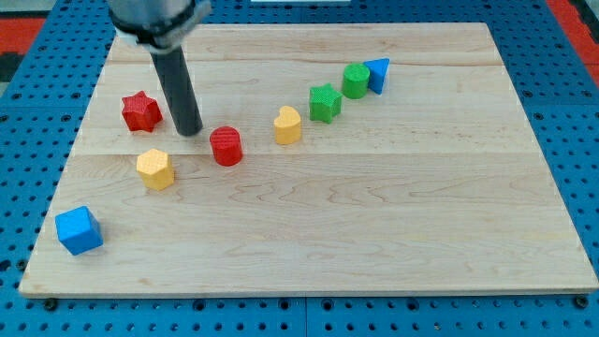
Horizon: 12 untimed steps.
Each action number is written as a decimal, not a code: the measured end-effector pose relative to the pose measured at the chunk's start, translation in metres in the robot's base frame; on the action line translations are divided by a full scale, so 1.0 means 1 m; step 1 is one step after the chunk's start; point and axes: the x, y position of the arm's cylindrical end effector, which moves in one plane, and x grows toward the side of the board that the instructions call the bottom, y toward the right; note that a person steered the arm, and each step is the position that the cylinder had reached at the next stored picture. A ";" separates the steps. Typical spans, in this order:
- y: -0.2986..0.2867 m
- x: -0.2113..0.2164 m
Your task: Move the blue cube bottom left to the red star
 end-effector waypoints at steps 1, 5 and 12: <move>0.046 -0.032; 0.030 -0.005; -0.099 0.188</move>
